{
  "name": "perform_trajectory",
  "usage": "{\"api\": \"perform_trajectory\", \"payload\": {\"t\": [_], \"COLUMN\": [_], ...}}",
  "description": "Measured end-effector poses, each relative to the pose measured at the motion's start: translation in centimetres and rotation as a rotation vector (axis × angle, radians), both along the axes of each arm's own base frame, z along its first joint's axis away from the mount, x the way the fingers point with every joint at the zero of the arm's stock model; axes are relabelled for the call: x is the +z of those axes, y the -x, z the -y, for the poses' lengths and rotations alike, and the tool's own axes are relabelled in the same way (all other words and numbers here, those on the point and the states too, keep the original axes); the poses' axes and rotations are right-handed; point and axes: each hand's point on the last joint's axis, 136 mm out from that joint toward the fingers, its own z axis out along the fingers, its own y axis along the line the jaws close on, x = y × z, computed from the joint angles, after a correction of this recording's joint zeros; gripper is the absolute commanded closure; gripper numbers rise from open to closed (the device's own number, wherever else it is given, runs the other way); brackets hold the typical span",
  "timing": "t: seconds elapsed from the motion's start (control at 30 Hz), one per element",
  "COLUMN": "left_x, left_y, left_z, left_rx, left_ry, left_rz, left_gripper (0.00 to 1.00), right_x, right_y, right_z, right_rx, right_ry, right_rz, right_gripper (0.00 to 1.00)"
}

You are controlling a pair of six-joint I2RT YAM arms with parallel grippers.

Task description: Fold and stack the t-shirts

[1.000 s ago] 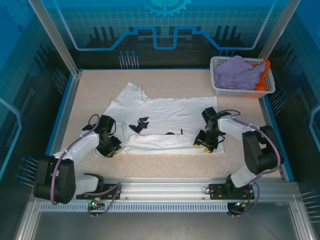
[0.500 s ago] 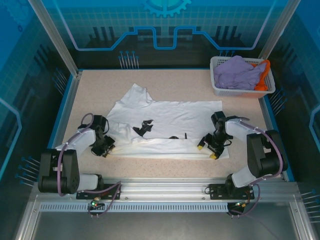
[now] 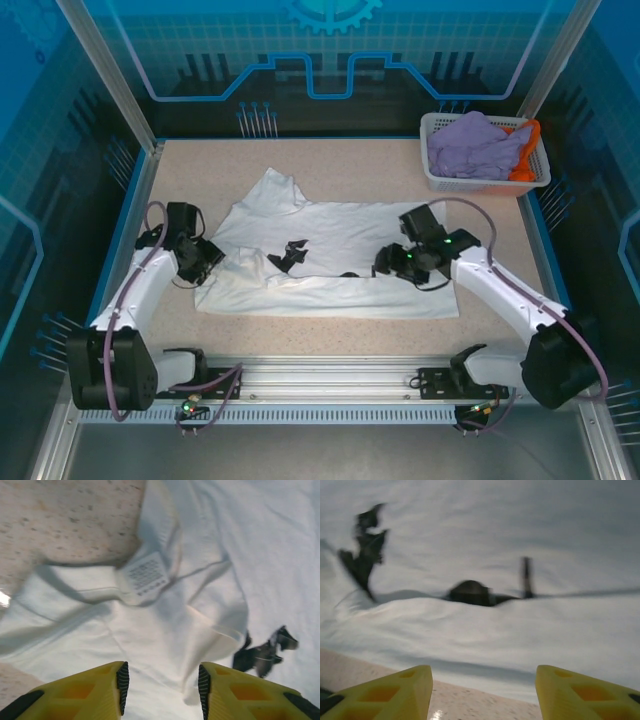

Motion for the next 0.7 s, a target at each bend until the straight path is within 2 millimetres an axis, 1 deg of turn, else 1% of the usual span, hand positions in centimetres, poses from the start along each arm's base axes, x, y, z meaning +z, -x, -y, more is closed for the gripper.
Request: {"api": "perform_trajectory", "payload": {"t": [0.07,0.13,0.2,0.27,0.3,0.37,0.43,0.5,0.57,0.7], "left_x": [-0.8,-2.1,-2.9,-3.4,-3.5,-3.6,-3.6,-3.5,-3.5,-4.7], "left_y": [-0.7,-1.4,-2.3,-3.1,-3.4,-4.1,-4.7,-5.3,-6.0,-6.8], "left_z": [1.0,2.0,2.7,3.1,3.2,3.1,2.4,1.8,1.5,2.1], "left_rx": [-0.016,-0.03,-0.034,-0.033,-0.031,-0.006,0.05,0.097,0.125,0.133], "left_ry": [0.059,0.125,0.172,0.207,0.221,0.247,0.271,0.293,0.317,0.372], "left_rz": [-0.016,-0.061,-0.085,-0.093,-0.093,-0.087,-0.077,-0.059,-0.045,-0.063], "left_gripper": [0.58,0.58,0.57,0.59,0.62,0.63,0.62,0.62,0.62,0.59], "right_x": [0.9,1.1,0.6,-0.5,-1.1,-2.3,-3.5,-4.3,-5.0,-5.9], "right_y": [-1.5,-2.5,-2.5,-1.9,-1.5,-0.7,-0.2,-0.2,-0.2,-1.0], "right_z": [-4.5,-9.7,-14.0,-17.1,-18.7,-20.8,-22.7,-24.0,-24.8,-25.9], "right_rx": [0.125,0.265,0.385,0.482,0.535,0.609,0.667,0.697,0.717,0.724], "right_ry": [0.007,0.004,0.007,0.02,0.03,0.053,0.082,0.108,0.133,0.186], "right_rz": [0.038,0.073,0.091,0.095,0.097,0.093,0.091,0.095,0.096,0.096], "right_gripper": [0.5,0.52,0.54,0.54,0.54,0.52,0.48,0.46,0.46,0.46]}}
